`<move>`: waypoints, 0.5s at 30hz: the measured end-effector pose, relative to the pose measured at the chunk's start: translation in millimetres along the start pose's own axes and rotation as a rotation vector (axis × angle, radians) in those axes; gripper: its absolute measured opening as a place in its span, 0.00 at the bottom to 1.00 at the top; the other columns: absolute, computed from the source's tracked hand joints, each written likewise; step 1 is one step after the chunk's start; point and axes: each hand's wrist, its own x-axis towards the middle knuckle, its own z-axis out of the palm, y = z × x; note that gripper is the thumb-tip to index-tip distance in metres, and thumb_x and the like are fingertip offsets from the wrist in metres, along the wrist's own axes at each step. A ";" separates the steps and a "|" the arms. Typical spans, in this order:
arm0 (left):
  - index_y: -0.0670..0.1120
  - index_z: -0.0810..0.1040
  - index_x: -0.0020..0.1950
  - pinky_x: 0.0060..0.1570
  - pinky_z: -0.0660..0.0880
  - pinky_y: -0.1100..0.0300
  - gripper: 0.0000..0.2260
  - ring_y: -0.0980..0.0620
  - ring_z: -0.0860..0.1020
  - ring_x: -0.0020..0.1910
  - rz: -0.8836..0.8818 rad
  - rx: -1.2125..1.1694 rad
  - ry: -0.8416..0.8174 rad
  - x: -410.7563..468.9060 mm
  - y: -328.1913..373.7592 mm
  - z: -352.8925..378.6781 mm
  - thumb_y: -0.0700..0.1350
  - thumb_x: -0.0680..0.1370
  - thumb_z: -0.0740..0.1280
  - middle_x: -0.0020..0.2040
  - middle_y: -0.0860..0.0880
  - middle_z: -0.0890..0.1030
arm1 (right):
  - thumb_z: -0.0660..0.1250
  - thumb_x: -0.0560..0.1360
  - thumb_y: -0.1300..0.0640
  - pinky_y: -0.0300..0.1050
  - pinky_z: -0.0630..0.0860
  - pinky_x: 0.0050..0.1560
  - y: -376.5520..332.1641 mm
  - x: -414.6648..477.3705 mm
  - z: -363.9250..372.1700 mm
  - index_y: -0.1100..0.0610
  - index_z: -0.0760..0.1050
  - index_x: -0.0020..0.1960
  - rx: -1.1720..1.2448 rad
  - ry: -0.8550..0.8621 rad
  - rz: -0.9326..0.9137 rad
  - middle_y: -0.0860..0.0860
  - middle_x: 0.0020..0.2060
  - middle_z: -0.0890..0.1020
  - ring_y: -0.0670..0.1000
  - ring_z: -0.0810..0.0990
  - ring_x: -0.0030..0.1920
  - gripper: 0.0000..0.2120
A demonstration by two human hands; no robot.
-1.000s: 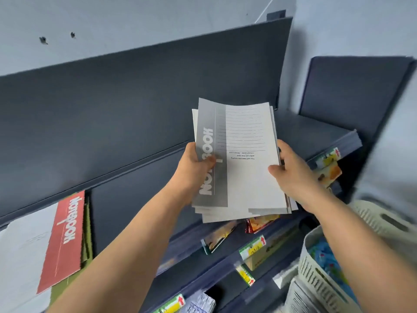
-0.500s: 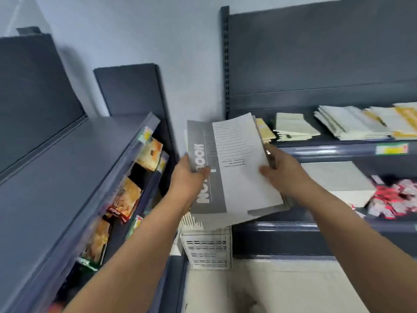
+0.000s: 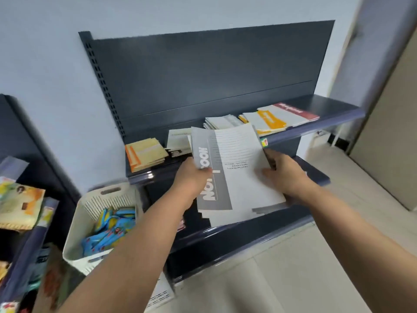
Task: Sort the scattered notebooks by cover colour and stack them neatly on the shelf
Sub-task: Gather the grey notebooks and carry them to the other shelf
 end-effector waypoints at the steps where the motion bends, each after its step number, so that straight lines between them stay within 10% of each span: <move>1: 0.52 0.78 0.47 0.44 0.79 0.55 0.10 0.49 0.82 0.45 -0.002 0.003 -0.006 7.5 2.4 10.9 0.38 0.79 0.63 0.48 0.49 0.83 | 0.64 0.73 0.59 0.51 0.76 0.53 10.4 4.7 -4.8 0.51 0.74 0.62 -0.002 0.006 0.007 0.52 0.54 0.81 0.56 0.78 0.54 0.18; 15: 0.50 0.78 0.55 0.53 0.79 0.46 0.15 0.49 0.83 0.47 -0.005 0.129 -0.101 129.5 83.0 261.9 0.40 0.70 0.70 0.50 0.51 0.84 | 0.61 0.71 0.62 0.50 0.77 0.42 217.4 114.3 -146.7 0.53 0.74 0.52 0.049 0.096 0.175 0.51 0.40 0.80 0.57 0.78 0.42 0.12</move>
